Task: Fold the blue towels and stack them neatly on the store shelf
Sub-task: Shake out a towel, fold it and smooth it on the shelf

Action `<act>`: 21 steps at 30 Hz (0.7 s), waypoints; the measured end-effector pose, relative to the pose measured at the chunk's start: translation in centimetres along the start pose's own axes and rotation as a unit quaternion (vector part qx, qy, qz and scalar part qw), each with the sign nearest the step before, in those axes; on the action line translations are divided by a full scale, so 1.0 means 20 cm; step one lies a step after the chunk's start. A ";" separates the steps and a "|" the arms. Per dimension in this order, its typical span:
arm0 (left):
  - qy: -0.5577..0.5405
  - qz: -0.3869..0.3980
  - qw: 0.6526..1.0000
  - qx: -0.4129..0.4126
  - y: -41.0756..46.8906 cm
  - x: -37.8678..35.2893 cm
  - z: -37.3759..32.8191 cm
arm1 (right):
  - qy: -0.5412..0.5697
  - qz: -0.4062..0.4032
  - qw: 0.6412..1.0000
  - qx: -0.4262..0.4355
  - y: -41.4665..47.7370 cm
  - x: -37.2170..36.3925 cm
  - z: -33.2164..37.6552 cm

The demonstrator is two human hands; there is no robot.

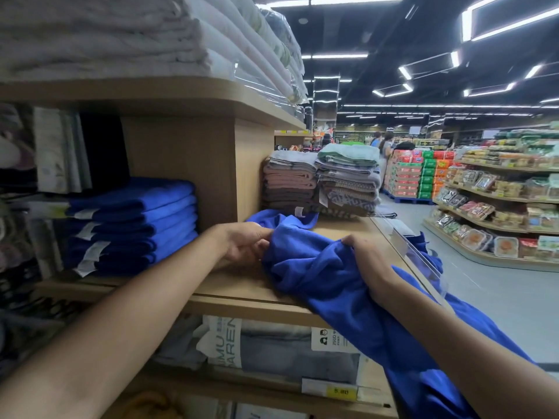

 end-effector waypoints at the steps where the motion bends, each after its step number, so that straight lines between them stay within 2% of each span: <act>1: 0.087 -0.033 0.996 0.014 0.00 -0.01 -0.01 | -0.008 0.009 1.000 -0.005 0.01 -0.01 -0.01; 6: 0.381 -0.124 0.912 0.087 0.00 -0.05 -0.05 | -0.016 0.038 0.999 -0.005 0.03 -0.03 -0.04; 8: 0.393 -0.151 0.905 0.066 0.02 -0.05 -0.04 | -0.013 0.045 0.999 -0.001 0.02 -0.04 -0.04; 11: 0.297 -0.194 0.934 0.034 0.04 -0.01 -0.05 | -0.029 0.065 0.997 0.021 0.00 -0.04 -0.03; 12: 0.278 -0.224 0.934 0.012 0.04 0.02 -0.07 | -0.038 0.079 0.996 0.028 -0.01 -0.04 -0.02; 13: 0.282 -0.263 0.922 -0.023 0.05 0.05 -0.10 | -0.047 0.094 0.994 0.030 -0.02 -0.04 -0.02; 15: 0.362 -0.342 0.861 -0.104 0.08 0.09 -0.17 | -0.069 0.120 0.990 0.028 -0.03 -0.05 -0.01; 17: 0.445 -0.340 0.814 -0.153 0.13 0.08 -0.25 | -0.083 0.132 0.987 0.028 -0.02 -0.05 -0.02; 21: 0.560 -0.252 0.774 -0.152 0.33 0.00 -0.37 | -0.090 0.132 0.987 0.026 -0.01 -0.04 -0.03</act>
Point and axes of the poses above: each hand's wrist, its own y-axis towards the middle knuckle, its own x-axis out of the back of the hand, z = x × y, the point moved 1 cm from there along y, towards the middle knuckle, and after that the axes turned 14 degrees about z, right-handed, at the moved point
